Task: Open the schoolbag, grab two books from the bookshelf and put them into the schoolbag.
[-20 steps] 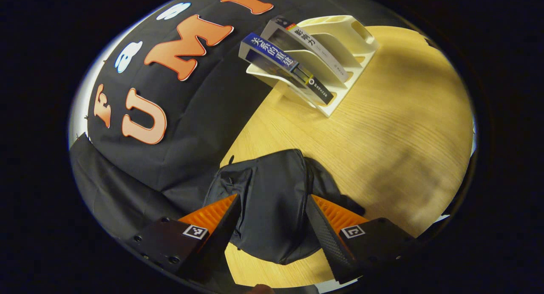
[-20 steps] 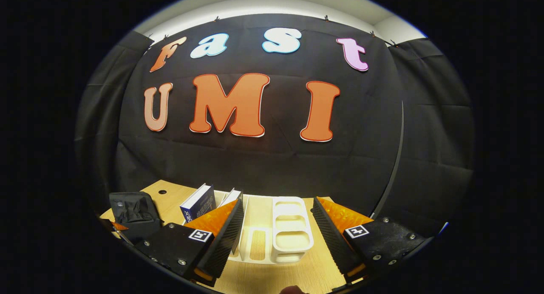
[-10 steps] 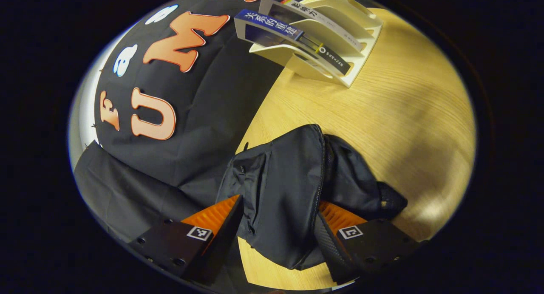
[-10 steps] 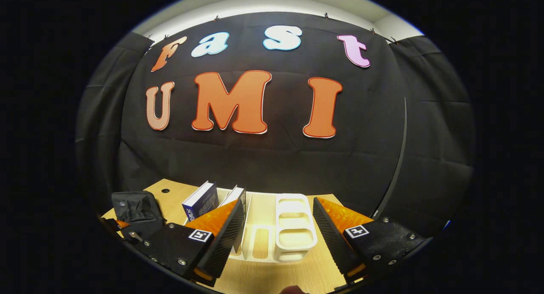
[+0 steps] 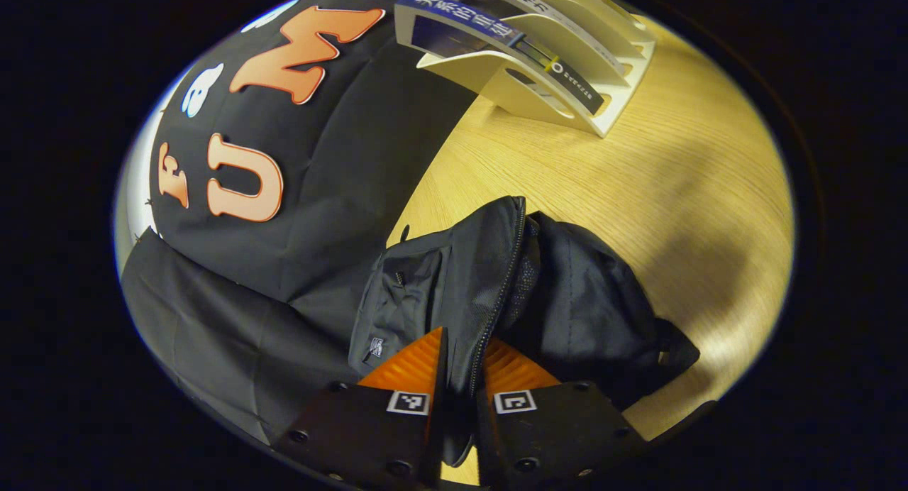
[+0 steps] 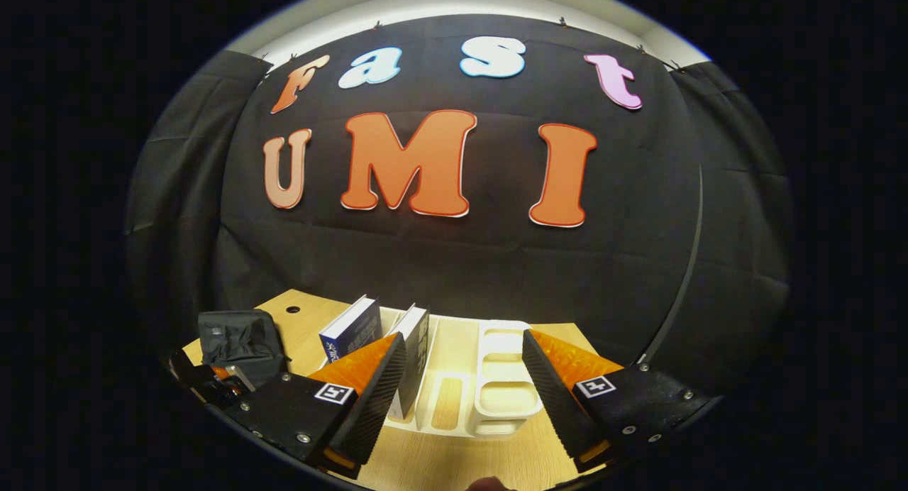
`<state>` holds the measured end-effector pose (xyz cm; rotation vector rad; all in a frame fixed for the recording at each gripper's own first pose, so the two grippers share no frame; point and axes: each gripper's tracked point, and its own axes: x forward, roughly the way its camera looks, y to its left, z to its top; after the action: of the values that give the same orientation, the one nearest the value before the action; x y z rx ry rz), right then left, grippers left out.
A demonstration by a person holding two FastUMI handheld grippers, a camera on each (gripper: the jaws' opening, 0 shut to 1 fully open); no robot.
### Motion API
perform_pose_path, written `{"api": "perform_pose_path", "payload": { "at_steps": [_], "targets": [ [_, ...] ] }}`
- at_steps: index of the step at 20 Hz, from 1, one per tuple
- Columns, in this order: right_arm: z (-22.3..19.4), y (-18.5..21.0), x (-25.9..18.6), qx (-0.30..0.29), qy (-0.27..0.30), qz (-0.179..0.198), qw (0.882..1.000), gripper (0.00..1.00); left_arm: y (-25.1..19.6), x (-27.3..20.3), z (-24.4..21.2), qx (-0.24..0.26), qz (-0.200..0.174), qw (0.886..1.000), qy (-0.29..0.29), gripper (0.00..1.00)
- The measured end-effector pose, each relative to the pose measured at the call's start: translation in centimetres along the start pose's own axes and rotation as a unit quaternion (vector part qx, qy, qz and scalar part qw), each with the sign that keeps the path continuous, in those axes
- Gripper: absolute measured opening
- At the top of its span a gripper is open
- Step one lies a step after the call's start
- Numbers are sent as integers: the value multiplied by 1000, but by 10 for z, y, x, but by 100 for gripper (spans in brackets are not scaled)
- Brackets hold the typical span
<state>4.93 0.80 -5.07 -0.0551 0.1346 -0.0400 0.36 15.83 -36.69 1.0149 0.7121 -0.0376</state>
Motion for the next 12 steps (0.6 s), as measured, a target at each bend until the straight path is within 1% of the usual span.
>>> {"api": "perform_pose_path", "payload": {
  "at_steps": [1,3,6,9,12],
  "targets": [
    [-2,4,2,-5,5,7,1000,98,5,-2,-1,-8,-12,1000,0,12],
    [0,14,6,-14,12,9,1000,98,19,-5,2,-21,-31,999,-8,10],
    [2,31,13,-18,21,-4,1000,98,35,-7,7,-41,-84,995,-21,8],
    [5,55,22,-22,40,-14,999,98,52,-7,11,-56,-144,987,-38,7],
    [10,82,34,-28,61,-6,998,98,75,-8,20,-71,-197,976,-54,7]
  ]
}}
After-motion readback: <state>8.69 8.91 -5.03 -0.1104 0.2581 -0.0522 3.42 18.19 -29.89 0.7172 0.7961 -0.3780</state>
